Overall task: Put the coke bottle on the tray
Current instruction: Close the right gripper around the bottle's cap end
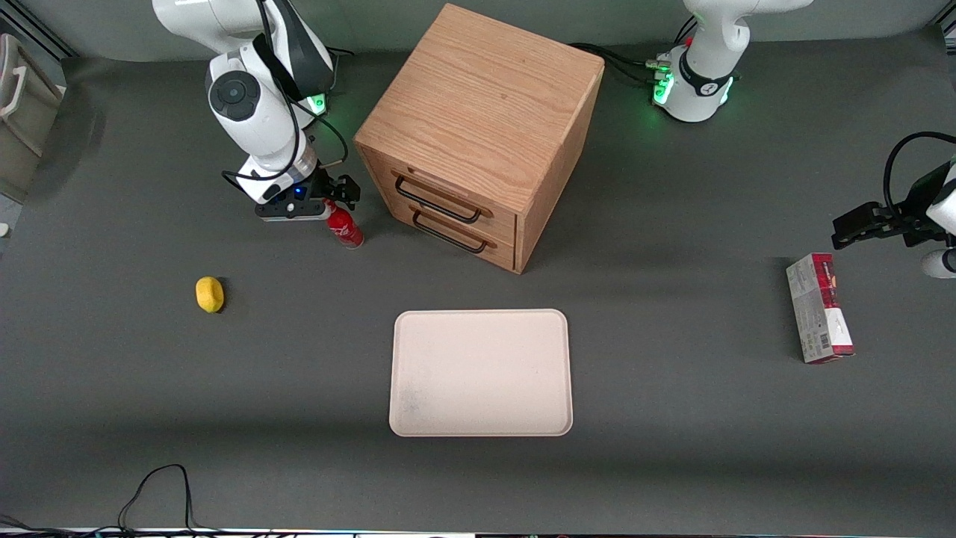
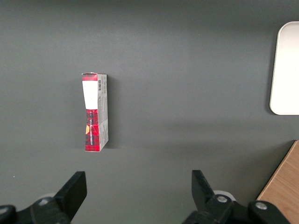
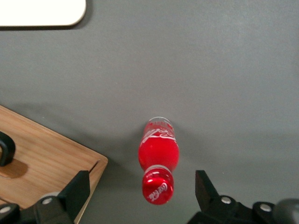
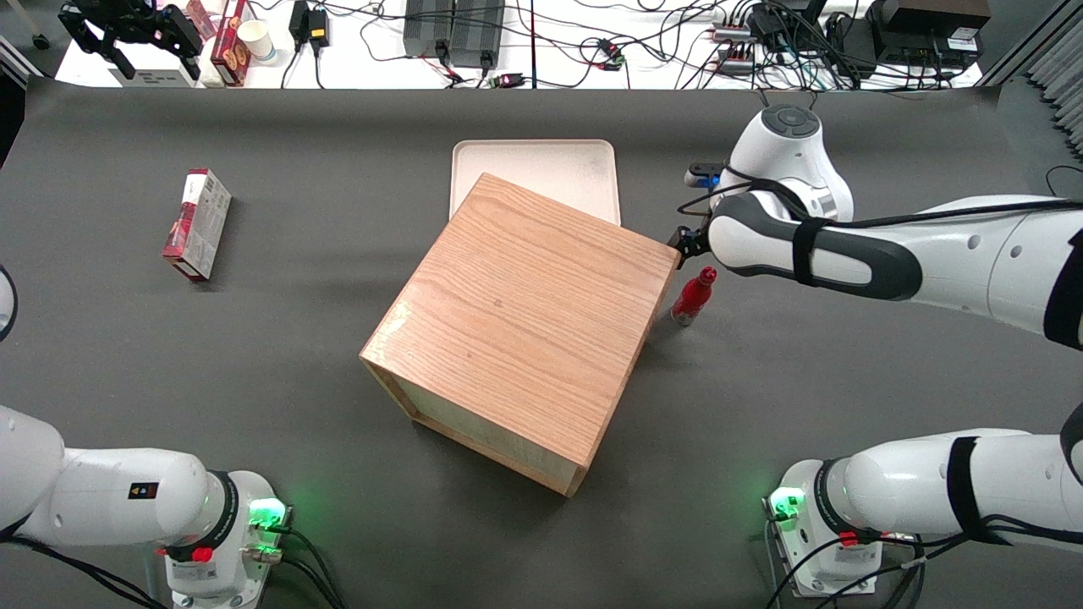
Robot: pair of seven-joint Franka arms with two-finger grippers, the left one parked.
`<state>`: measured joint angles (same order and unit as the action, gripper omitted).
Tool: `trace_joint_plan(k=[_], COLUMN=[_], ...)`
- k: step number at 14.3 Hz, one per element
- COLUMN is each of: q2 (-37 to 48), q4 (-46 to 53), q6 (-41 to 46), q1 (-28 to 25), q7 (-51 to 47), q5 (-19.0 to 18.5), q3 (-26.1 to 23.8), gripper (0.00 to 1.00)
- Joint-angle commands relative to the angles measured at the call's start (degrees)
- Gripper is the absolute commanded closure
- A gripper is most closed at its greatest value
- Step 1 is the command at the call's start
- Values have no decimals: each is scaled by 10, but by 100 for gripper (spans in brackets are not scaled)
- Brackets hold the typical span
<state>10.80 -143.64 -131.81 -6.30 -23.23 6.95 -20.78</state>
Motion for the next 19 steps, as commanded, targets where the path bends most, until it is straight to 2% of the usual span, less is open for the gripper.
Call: trace_joint_plan(k=[1,3,5,6,10,16,19], q2=[22,21,19,16,7,-4,-16], q4=[-27,-32,-37,-37,-37,3,93], q6=[-15,-20,-34,-35,-35,-28,60], q1=[3,3,4,5,9,13,28], q7=[4,4,4,4,3,-1,-2], q5=[-13,-13,-13,-13,-13,-13,-13], q3=[-2,-2,-2,-2,-2,-1,3], gripper=[0,5,22,33,100,100,100])
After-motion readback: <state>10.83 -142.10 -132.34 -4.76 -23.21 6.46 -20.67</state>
